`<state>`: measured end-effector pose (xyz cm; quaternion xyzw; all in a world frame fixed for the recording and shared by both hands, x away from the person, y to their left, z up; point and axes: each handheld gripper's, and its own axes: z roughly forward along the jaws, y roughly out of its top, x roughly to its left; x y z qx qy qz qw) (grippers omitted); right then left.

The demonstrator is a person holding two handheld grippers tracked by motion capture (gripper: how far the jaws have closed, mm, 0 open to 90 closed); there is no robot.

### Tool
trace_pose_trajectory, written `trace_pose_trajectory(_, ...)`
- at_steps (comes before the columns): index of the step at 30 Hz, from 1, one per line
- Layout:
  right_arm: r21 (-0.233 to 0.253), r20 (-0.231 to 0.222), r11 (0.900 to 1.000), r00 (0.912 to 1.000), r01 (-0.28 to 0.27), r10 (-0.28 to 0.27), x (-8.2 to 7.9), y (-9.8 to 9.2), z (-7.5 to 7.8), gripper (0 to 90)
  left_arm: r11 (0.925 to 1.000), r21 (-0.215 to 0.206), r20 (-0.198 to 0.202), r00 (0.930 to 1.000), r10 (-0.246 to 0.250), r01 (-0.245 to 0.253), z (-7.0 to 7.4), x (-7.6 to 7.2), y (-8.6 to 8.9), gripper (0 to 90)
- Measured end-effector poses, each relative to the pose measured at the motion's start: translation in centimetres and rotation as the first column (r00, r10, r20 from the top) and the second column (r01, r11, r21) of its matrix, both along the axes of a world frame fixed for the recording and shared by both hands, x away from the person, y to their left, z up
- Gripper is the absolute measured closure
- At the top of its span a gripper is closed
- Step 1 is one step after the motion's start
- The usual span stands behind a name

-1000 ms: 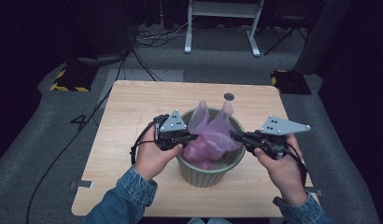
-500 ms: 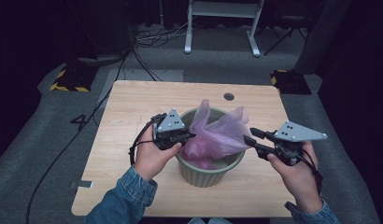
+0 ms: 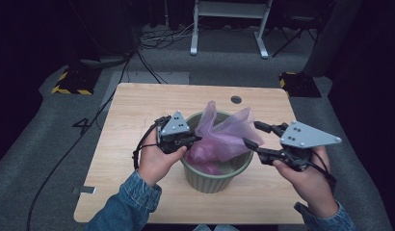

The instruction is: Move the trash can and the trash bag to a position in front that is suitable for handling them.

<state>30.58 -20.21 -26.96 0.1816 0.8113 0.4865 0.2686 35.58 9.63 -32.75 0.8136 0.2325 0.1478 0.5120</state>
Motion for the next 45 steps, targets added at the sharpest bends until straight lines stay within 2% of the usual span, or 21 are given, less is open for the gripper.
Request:
trace_pose_trajectory(3,-0.059,-0.061,0.997,0.9968,-0.055,0.051,0.8,1.3,-1.0,43.9,0.9999,-0.014,-0.009,1.0000,-0.002,0.002,0.0,0.2,0.2,88.1)
trace_pose_trajectory(5,-0.082,-0.107,0.993,0.9918,-0.080,0.071,1.4,1.8,-1.7,47.7,0.9997,-0.024,-0.018,0.9998,-0.004,0.003,0.1,0.3,0.3,87.3)
trace_pose_trajectory(6,-0.093,-0.124,0.992,0.9898,-0.082,0.070,1.6,2.0,-2.0,56.4,0.9996,-0.027,-0.019,0.9998,-0.004,0.004,0.1,0.4,0.3,87.1)
trace_pose_trajectory(7,-0.113,-0.149,0.989,0.9858,-0.095,0.078,1.8,2.1,-2.2,70.0,0.9995,-0.030,-0.019,0.9998,-0.005,0.005,0.1,0.4,0.3,86.3)
trace_pose_trajectory(8,-0.119,-0.178,0.987,0.9800,-0.111,0.089,2.0,2.2,-2.3,79.1,0.9992,-0.039,-0.019,0.9998,-0.001,0.000,0.1,0.3,0.3,84.4)
trace_pose_trajectory(9,-0.109,-0.196,0.987,0.9759,-0.118,0.095,2.1,2.2,-2.4,86.4,0.9986,-0.051,-0.011,0.9999,0.013,-0.014,0.1,0.2,0.3,78.8)
trace_pose_trajectory(10,-0.097,-0.203,0.989,0.9747,-0.116,0.094,2.1,2.3,-2.4,88.8,0.9970,-0.065,0.001,0.9991,0.042,-0.042,0.1,0.1,0.3,68.5)
trace_pose_trajectory(12,-0.050,-0.208,0.994,0.9744,-0.099,0.086,2.2,2.3,-2.4,90.0,0.9931,-0.061,0.041,0.9939,0.103,-0.100,0.2,-0.4,0.4,47.8)
trace_pose_trajectory(13,-0.022,-0.207,0.996,0.9748,-0.089,0.082,2.2,2.2,-2.3,90.0,0.9911,-0.059,0.059,0.9907,0.123,-0.119,0.3,-0.6,0.5,41.7)
trace_pose_trajectory(14,0.027,-0.203,0.998,0.9767,-0.065,0.069,2.3,1.8,-2.1,90.0,0.9882,-0.062,0.089,0.9854,0.145,-0.140,0.6,-1.1,0.5,34.7)
trace_pose_trajectory(15,0.027,-0.203,0.998,0.9767,-0.065,0.069,2.3,1.8,-2.1,90.0,0.9870,-0.063,0.109,0.9819,0.154,-0.148,0.8,-1.6,0.6,34.7)
trace_pose_trajectory(18,0.088,-0.200,0.996,0.9785,-0.033,0.051,2.4,1.4,-2.0,90.0,0.9830,-0.068,0.175,0.9680,0.180,-0.170,1.5,-2.9,0.5,31.8)
trace_pose_trajectory(21,0.134,-0.191,0.991,0.9804,-0.022,0.047,2.3,1.1,-2.0,90.0,0.9881,-0.049,0.209,0.9659,0.153,-0.146,2.0,-4.0,-0.1,33.4)
trace_pose_trajectory(23,0.137,-0.189,0.990,0.9809,-0.021,0.047,2.3,1.2,-1.9,90.0,0.9939,-0.019,0.219,0.9693,0.111,-0.109,2.0,-4.4,-0.8,34.0)
trace_pose_trajectory(25,0.148,-0.193,0.989,0.9797,-0.026,0.055,2.2,1.3,-1.9,90.0,0.9988,0.010,0.214,0.9758,0.044,-0.048,1.9,-4.7,-1.7,36.1)
trace_pose_trajectory(27,0.149,-0.191,0.988,0.9795,-0.036,0.065,2.1,1.6,-1.9,90.0,0.9995,0.026,0.209,0.9778,0.013,-0.018,1.8,-4.6,-2.4,36.1)
trace_pose_trajectory(31,0.156,-0.193,0.986,0.9769,-0.061,0.091,1.9,2.2,-2.0,90.0,0.9994,0.036,0.200,0.9797,-0.011,0.004,1.5,-4.1,-3.4,36.0)
trace_pose_trajectory(34,0.180,-0.203,0.980,0.9716,-0.084,0.121,1.8,2.6,-2.1,89.4,0.9985,0.045,0.196,0.9797,-0.040,0.032,1.3,-4.1,-4.1,37.4)
trace_pose_trajectory(36,0.185,-0.207,0.978,0.9691,-0.096,0.135,1.7,2.9,-2.1,89.0,0.9966,0.059,0.191,0.9793,-0.068,0.058,1.2,-4.1,-4.4,46.0)
trace_pose_trajectory(41,0.180,-0.195,0.979,0.9725,-0.093,0.128,1.5,3.0,-2.0,89.2,0.9907,0.100,0.201,0.9733,-0.111,0.092,1.0,-4.1,-4.5,86.4)
trace_pose_trajectory(45,0.173,-0.191,0.982,0.9760,-0.071,0.104,1.7,2.8,-2.0,89.8,0.9918,0.081,0.167,0.9796,-0.111,0.099,1.0,-3.9,-3.9,90.0)
